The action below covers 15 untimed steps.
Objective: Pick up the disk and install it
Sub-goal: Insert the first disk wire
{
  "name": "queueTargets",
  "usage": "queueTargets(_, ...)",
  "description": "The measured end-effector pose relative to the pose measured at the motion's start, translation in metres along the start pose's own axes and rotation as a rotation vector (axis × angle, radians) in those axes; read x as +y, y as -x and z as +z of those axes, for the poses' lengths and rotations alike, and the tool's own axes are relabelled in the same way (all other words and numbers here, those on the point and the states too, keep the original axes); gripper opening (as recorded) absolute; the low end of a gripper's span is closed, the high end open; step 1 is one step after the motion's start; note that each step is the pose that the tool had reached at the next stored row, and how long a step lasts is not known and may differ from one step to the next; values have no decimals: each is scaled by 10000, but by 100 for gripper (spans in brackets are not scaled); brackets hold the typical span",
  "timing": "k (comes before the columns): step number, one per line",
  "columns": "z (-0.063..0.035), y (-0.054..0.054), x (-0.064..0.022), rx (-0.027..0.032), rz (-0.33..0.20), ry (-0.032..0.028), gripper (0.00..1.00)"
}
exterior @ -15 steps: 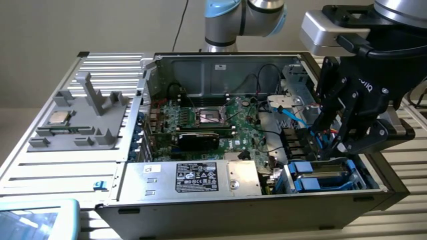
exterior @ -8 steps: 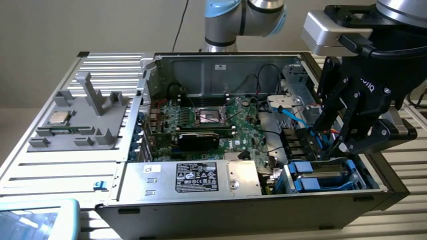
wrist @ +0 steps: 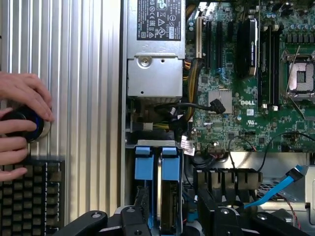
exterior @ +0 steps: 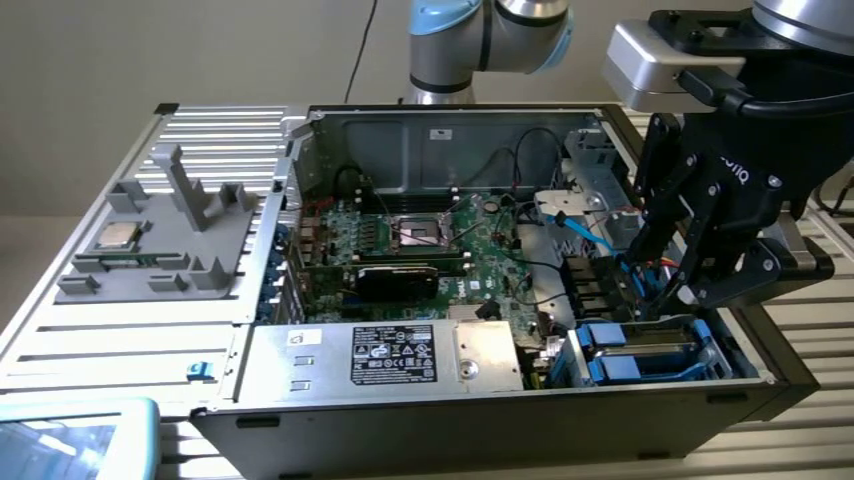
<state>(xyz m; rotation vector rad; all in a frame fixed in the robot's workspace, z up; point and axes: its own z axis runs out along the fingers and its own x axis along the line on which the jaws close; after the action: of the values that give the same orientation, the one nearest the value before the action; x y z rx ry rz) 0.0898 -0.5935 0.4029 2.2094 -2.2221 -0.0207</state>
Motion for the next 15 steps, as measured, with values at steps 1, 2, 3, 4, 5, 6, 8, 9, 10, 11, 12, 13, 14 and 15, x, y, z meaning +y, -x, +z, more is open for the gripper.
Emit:
queueTargets(1,1,0,0,1,3,0,52)
queueTargets(2,2,1,0,1,5,0,52)
queueTargets(3,2,5,-1,2,6,-6,59)
queueTargets(4,3,10,-2,3,6,-13,59)
queueTargets(5,4,13,-7,4,7,-20,59)
queueTargets(6,5,16,-22,6,6,-31,66)
queueTargets(8,6,22,-97,14,7,-38,66)
queueTargets(9,6,23,-143,16,6,-38,66)
queueTargets(10,6,23,-191,17,7,-39,66)
queueTargets(11,7,23,-237,16,7,-39,66)
queueTargets(12,7,23,-280,16,8,-39,66)
queueTargets(13,7,23,-326,17,6,-39,66)
queueTargets(14,9,24,-370,16,6,-39,66)
queueTargets(15,11,27,-412,16,7,-41,66)
